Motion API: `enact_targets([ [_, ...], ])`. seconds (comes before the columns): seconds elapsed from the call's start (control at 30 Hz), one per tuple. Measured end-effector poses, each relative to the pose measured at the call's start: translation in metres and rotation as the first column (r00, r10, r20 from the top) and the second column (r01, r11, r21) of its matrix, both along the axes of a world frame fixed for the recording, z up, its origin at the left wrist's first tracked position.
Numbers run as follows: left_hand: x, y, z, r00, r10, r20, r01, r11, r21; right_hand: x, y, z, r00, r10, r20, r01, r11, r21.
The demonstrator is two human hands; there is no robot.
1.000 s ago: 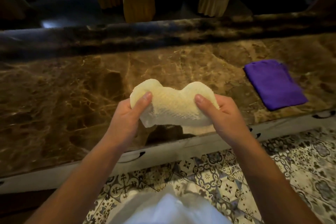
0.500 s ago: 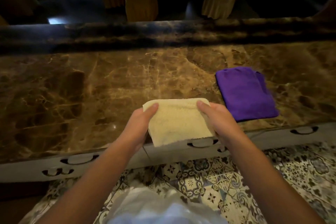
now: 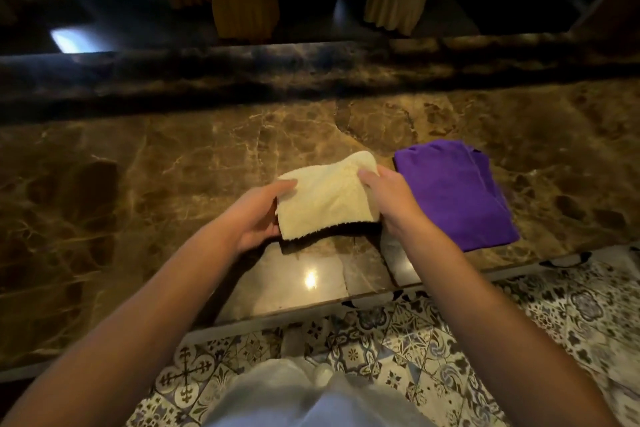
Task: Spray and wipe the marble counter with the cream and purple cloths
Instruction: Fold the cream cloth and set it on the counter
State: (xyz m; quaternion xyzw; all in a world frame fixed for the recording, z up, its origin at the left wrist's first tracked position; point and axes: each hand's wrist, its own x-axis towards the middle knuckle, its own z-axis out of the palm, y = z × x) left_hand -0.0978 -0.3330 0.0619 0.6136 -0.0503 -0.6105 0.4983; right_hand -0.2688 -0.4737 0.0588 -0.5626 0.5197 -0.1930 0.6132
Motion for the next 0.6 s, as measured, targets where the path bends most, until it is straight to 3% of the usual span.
enact_targets([
  [0.2,-0.02,0.015,-0.029,0.91,-0.123,0.395,0.115,0.992,0.045,-0.022,0.002,-0.024,0.942,0.196,-0.272,-0.204,0.979,-0.002],
  [0.43,-0.035,0.014,-0.037,0.841,-0.121,0.527,0.051,0.988,0.146,-0.036,-0.008,-0.026,0.766,0.319,-0.558,-0.503,0.839,-0.211],
  [0.6,-0.046,0.014,-0.037,0.811,-0.108,0.575,-0.006,0.981,0.194,-0.051,-0.017,-0.021,0.771,0.379,-0.512,-0.521,0.838,-0.165],
])
